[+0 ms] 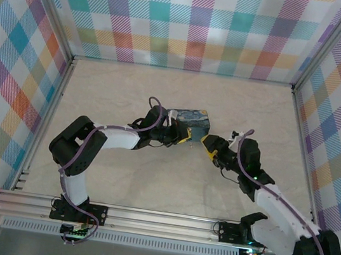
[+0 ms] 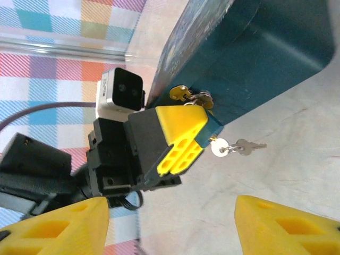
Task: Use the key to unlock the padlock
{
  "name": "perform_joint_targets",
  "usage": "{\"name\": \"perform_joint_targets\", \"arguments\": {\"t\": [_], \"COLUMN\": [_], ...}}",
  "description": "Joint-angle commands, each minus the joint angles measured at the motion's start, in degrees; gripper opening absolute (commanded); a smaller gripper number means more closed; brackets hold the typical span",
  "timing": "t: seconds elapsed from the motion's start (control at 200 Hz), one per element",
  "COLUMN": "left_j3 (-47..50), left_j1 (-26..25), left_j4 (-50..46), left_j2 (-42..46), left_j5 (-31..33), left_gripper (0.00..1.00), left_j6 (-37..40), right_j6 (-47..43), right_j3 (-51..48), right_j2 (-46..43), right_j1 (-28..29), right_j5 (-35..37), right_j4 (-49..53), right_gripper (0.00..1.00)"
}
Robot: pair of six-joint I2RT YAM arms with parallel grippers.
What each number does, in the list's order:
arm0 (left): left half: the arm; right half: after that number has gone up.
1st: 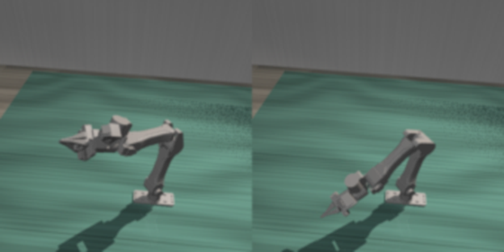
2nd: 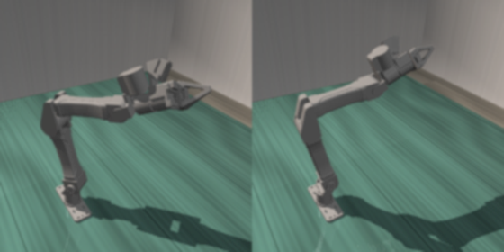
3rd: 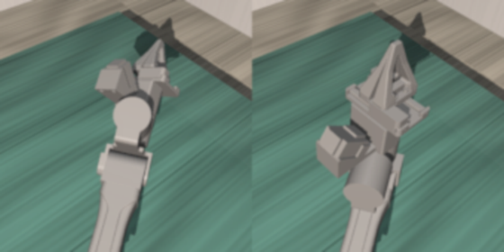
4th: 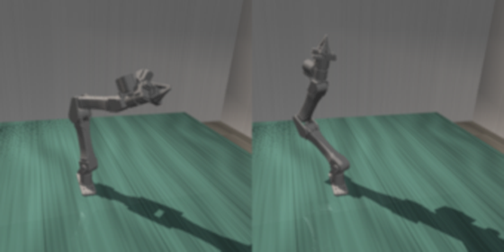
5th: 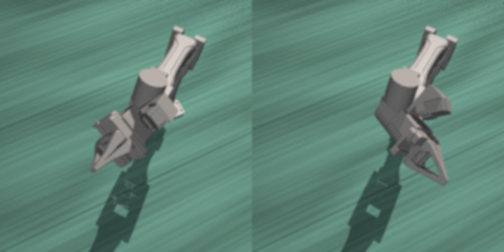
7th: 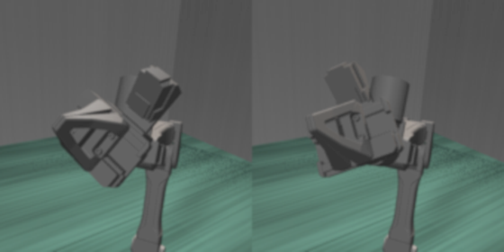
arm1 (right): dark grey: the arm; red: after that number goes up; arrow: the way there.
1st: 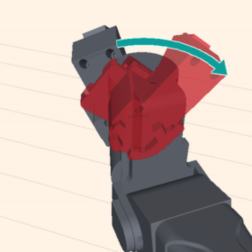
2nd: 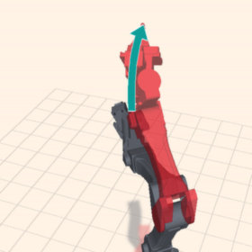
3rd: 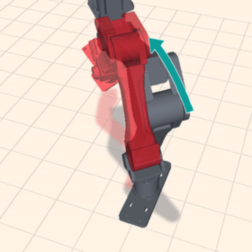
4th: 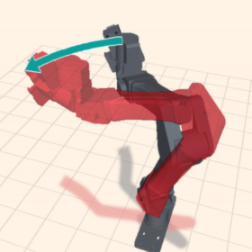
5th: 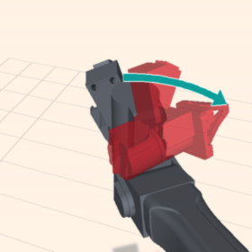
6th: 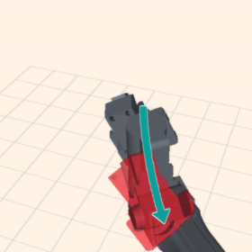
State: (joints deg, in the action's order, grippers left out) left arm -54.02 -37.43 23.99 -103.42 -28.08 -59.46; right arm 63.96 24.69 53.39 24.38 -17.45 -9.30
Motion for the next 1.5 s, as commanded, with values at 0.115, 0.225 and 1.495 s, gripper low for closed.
{"name": "perform_joint_targets", "arguments": {"t": [0.115,0.225,1.495], "left_j3": [0.2,0.0,-0.7], "left_j1": [-0.2,-0.2,-0.2], "left_j4": [0.8,0.5,-0.9], "left_j2": [2.0,2.0,2.7], "left_j5": [-1.5,-1.8,-3.2], "left_gripper": [0.06,0.06,0.06], "left_j6": [0.6,0.7,1.0], "right_j6": [-20.6,-27.3,-50.2], "right_j3": [7.5,11.5,31.8], "right_j2": [-0.8,2.2,29.3], "right_j1": [0.0,1.2,14.7], "right_j5": [2.8,4.1,21.1], "right_j4": [25.0,28.7,33.1], "right_gripper": [0.58,0.56,0.45]}}
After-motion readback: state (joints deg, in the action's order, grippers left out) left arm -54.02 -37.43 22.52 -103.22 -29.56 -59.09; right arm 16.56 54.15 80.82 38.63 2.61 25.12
